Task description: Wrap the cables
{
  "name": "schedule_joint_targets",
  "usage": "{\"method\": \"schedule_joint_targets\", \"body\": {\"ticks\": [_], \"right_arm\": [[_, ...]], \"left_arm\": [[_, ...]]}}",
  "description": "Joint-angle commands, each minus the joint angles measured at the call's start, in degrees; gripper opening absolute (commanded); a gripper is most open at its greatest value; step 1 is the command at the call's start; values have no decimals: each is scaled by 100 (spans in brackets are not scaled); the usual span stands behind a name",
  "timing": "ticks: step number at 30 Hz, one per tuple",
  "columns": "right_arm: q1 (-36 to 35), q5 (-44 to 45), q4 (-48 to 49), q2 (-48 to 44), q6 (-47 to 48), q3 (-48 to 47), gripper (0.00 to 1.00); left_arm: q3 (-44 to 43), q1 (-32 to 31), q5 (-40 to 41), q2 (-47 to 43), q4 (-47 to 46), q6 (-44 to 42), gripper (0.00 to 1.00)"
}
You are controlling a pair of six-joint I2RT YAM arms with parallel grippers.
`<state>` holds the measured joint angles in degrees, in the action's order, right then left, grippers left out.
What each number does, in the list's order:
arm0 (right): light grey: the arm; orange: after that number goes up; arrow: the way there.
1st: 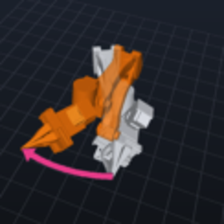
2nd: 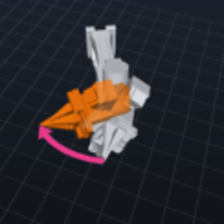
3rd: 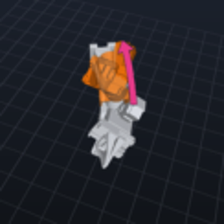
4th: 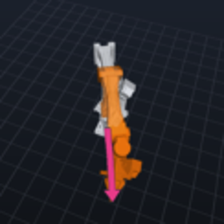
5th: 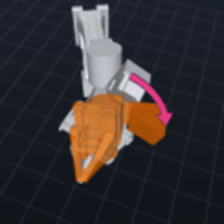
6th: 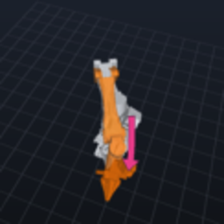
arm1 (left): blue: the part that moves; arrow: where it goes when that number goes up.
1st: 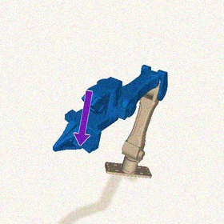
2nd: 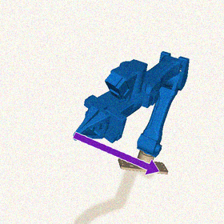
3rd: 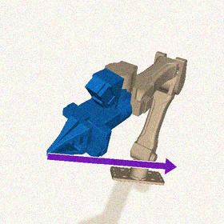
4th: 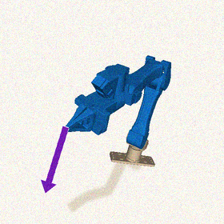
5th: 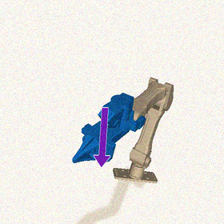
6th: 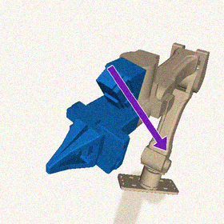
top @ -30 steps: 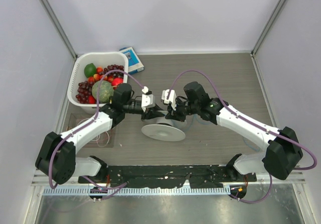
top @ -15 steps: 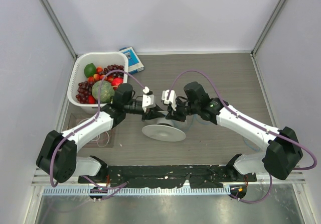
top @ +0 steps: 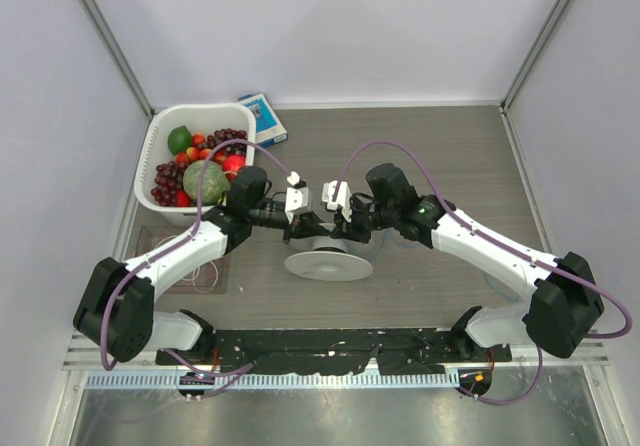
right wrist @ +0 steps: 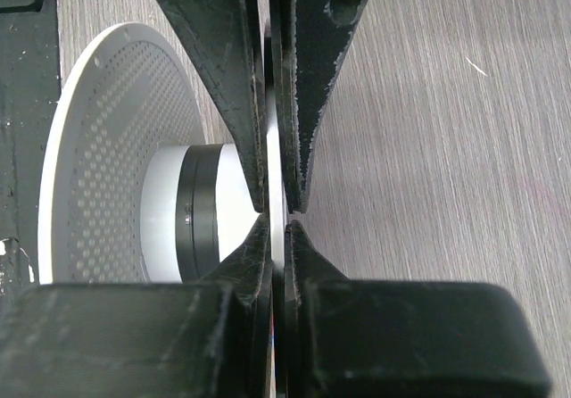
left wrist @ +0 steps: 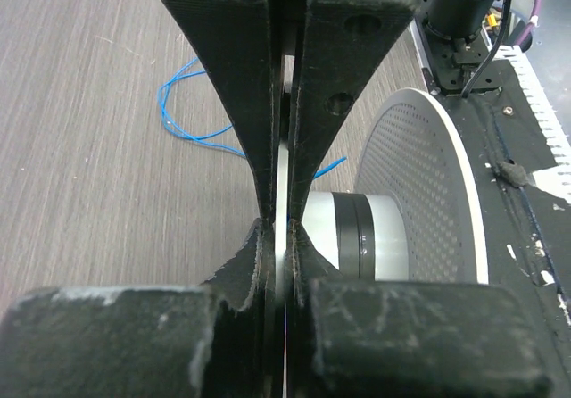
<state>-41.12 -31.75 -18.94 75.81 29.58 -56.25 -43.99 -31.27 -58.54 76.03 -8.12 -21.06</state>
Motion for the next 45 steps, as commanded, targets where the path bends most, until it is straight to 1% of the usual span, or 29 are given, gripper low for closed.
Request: {"method": "schedule_joint_targets", "body": {"ticks": [1,3,5,7,8,11,15,17,18,19,20,23,25,28,31,35,37,39,41,45], "right_arm": [[17,167,470,-66,-304,-325,1],[25,352,382,-84,-374,-421,1],[87,432,277,-128,-418,-492,5],[122,555,233,-242,-488,-510,17],[140,590,215,-329,-489,-501,34],[201,801,101,-549,-497,-501,66],[420,933,-302,-804,-357,-703,79],[657,977,-461,-875,-304,-887,83],[771,977,-505,-892,-304,-1027,84],[990,977,-601,-919,-304,-1089,86],[1079,969,-646,-945,-313,-1203,87],[1649,881,-900,-1007,-409,-1275,89],[1948,723,-1032,-1155,-410,-1152,89],[2196,644,-981,-1454,-208,-609,89],[2284,617,-603,-1832,-120,-116,88],[2284,398,-15,-2184,-58,744,87],[2293,152,407,-2333,-119,1096,87],[2302,-41,829,-2430,-163,1361,87],[2293,-225,1146,-2448,-172,1519,87],[2293,-262,1700,-2378,-50,1766,87]], "left_arm": [[-478,-55,246,-61,257,471,0],[-672,-46,343,-184,774,445,0],[-883,-38,501,-316,1432,305,0],[-1059,-20,607,-422,1856,295,0],[-1077,-2,686,-492,1875,408,0],[-1138,94,678,-677,1875,629,0],[-1428,287,502,-704,2016,953,0],[-1673,393,476,-616,2173,1174,0],[-1883,419,449,-563,2409,1200,0],[-2033,454,423,-528,2525,1244,0],[-2139,507,431,-484,2543,1410,0],[-2517,692,475,-414,2429,2051,0],[-2859,771,869,-352,2569,2465,0],[-3396,859,1038,-282,2894,2668,0],[-3783,947,1012,-212,2974,3019,0],[-4161,1026,749,-80,2861,3782,0],[-4276,1035,748,-45,2729,4161,0],[-4337,1035,923,-36,2614,4504,0],[-4486,1035,1029,8,2666,4689,0],[-4654,1035,1073,26,2649,4804,0]]}}
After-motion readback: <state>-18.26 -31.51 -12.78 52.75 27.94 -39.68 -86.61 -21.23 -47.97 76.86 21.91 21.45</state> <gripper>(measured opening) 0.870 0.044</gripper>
